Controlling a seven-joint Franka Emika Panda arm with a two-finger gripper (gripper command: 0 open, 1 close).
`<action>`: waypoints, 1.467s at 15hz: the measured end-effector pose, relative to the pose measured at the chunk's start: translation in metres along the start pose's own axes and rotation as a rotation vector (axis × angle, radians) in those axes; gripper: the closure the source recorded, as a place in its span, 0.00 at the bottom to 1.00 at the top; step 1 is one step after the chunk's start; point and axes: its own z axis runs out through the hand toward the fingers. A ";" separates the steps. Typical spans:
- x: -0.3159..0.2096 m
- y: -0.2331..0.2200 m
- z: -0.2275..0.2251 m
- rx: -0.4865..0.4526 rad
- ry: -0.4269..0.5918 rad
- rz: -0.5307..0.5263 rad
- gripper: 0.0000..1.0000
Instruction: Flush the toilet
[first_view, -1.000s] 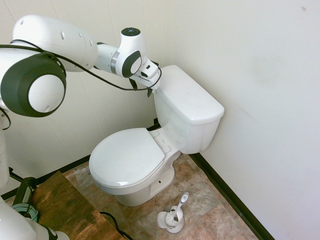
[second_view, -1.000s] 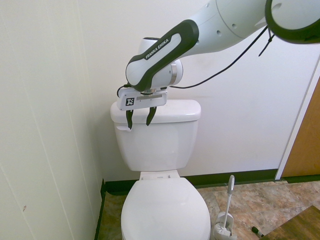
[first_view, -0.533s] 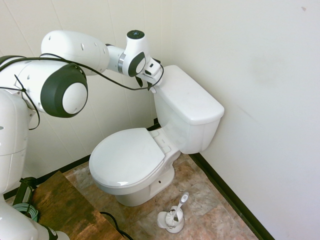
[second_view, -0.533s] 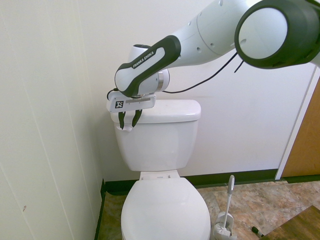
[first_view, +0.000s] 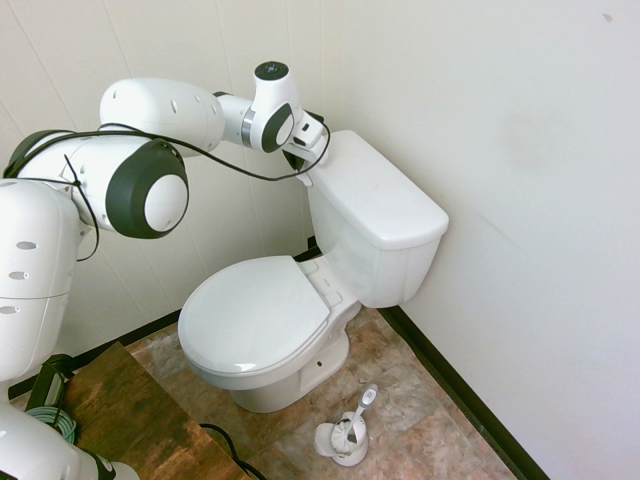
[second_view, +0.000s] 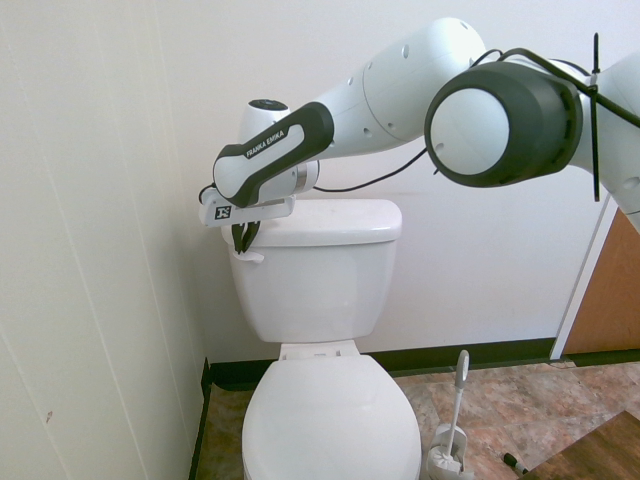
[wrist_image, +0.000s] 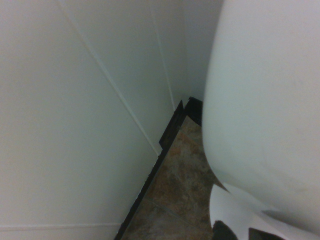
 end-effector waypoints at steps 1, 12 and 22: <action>0.002 -0.001 0.001 0.002 0.004 0.002 1.00; 0.002 0.013 0.022 -0.025 -0.011 0.024 1.00; 0.007 0.019 -0.003 -0.034 -0.004 0.032 1.00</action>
